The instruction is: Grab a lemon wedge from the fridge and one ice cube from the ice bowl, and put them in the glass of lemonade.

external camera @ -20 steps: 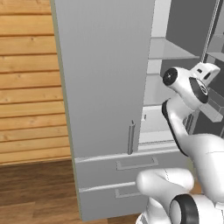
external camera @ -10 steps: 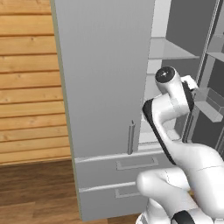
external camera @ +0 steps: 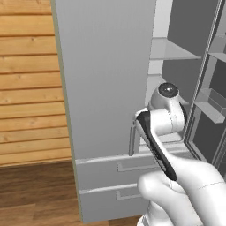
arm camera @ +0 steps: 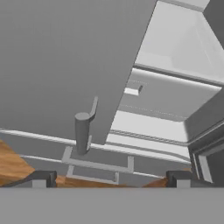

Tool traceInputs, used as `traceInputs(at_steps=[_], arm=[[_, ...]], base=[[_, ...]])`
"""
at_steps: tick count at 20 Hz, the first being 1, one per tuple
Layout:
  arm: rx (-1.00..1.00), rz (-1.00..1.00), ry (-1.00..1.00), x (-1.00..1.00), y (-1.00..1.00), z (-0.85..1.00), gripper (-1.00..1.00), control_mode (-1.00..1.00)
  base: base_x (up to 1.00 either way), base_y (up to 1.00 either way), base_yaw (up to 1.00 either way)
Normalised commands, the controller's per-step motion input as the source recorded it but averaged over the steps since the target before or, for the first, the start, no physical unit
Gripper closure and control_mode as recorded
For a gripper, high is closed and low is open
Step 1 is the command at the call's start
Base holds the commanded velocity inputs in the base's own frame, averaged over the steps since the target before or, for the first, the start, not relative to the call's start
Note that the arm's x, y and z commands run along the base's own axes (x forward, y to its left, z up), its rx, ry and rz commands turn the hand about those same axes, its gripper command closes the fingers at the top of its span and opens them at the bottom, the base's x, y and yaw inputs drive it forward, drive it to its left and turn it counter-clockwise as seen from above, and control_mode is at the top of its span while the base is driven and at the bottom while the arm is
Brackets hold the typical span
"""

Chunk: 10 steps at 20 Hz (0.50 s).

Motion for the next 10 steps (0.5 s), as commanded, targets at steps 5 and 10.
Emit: traceInputs(at_steps=[5, 10], arm=[[0.0, 0.06, 0.08, 0.43, 0.34, -0.4, -1.0, -1.0], [0.0, 0.01, 0.11, 0.58, 0.41, -0.63, -1.0, -1.0]], base=[[0.0, 0.0, 0.0], [0.0, 0.0, 0.0]])
